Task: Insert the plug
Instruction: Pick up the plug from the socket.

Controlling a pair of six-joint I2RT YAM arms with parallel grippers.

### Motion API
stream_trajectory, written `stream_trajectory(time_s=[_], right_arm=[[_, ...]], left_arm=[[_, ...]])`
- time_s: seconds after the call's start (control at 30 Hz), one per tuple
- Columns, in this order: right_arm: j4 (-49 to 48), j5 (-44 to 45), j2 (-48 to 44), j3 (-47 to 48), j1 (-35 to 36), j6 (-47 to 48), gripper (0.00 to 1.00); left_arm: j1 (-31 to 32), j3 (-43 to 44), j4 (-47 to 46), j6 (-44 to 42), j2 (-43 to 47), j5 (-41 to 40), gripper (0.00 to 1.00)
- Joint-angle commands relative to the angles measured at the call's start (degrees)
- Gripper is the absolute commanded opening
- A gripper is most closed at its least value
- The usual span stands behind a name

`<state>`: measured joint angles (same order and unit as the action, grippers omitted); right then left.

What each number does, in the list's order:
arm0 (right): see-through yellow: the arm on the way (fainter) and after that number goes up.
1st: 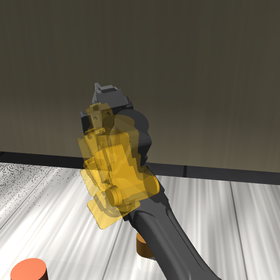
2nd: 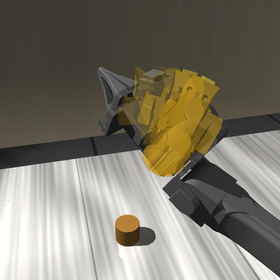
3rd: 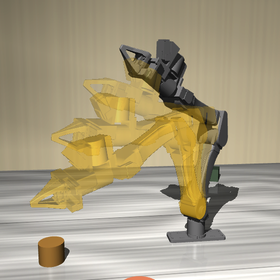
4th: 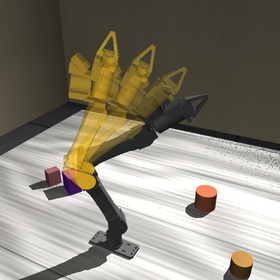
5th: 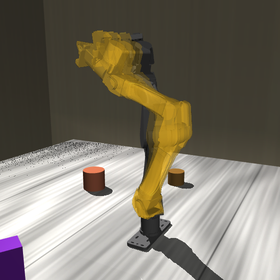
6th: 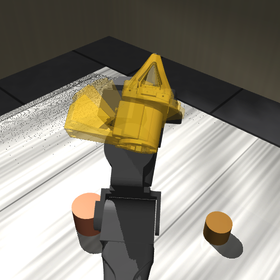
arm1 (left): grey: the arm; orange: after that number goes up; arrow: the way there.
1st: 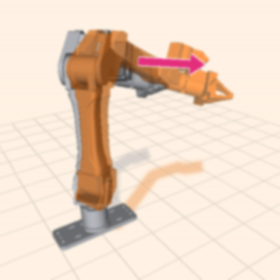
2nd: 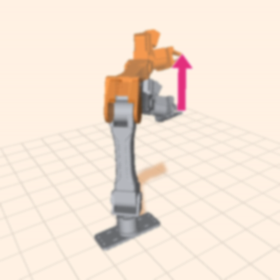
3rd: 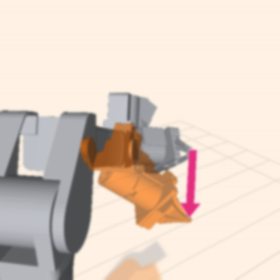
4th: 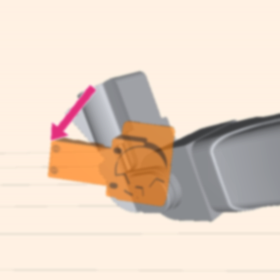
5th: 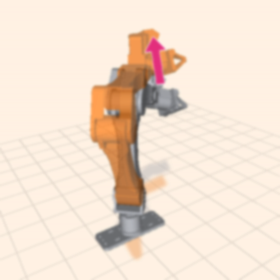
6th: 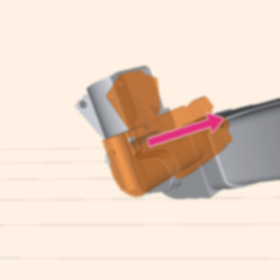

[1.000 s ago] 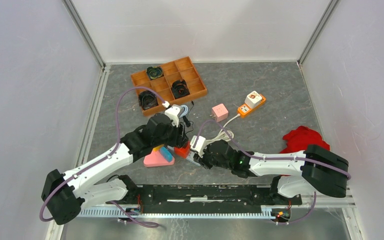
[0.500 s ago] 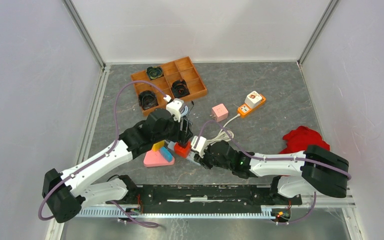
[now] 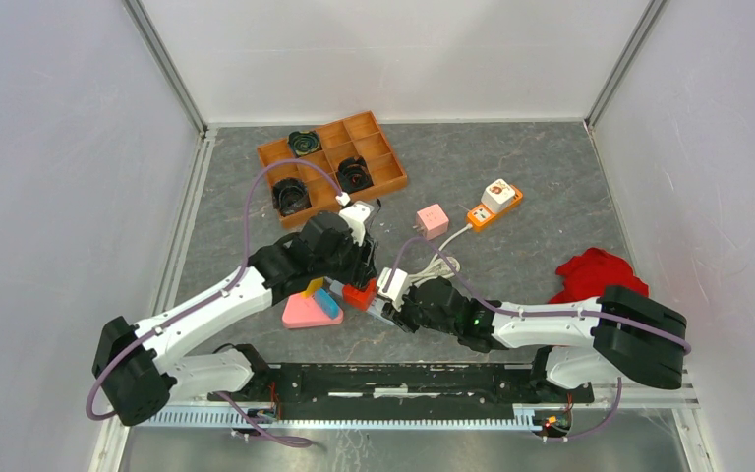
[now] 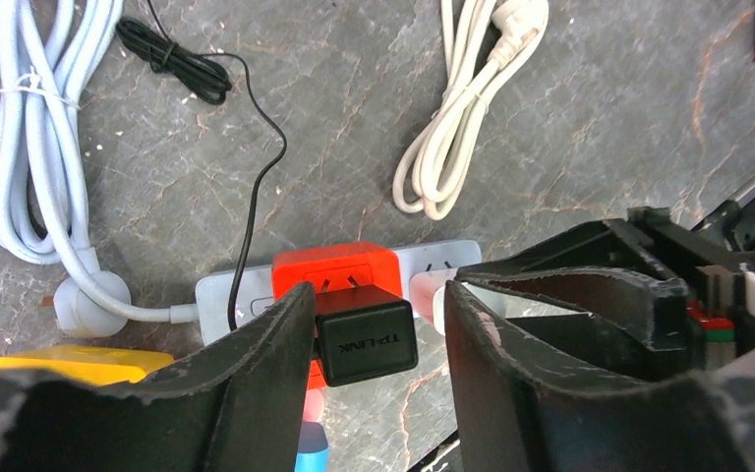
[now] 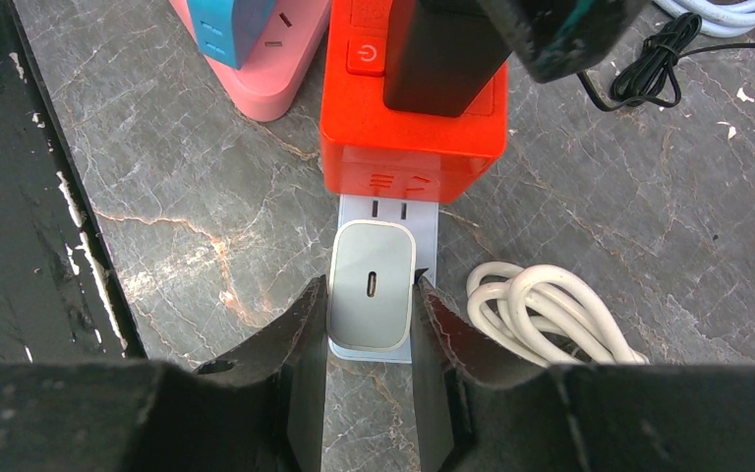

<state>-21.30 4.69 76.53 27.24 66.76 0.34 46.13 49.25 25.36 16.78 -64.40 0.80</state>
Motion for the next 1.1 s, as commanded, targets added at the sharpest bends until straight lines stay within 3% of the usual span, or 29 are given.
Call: stream_trajectory(time_s=[0.0,0.33,0.6,1.07], right_arm=[[-5.3,2.1,-2.2,-0.2,0.1,0.7,0.00],[-6.0,3.3,-1.5,-0.2,0.1,0.5,0.00],[-6.6,4.7,-1.6,0.6,0.1,1.7,0.00],[-14.0,6.3,-3.5,2.5,0.1,7.3,0.00]], left_arm=[[0.3,1.5,1.2,-3.4,-0.9,1.5,0.56],[0.3,1.6,3.3,-5.1,-1.5,-0.5,0.49],[0.3,-0.5,2.9,-4.2,-1.9,0.6,0.32],[0.3,-5.0,0.3,-2.8,-1.0,0.6,0.31]])
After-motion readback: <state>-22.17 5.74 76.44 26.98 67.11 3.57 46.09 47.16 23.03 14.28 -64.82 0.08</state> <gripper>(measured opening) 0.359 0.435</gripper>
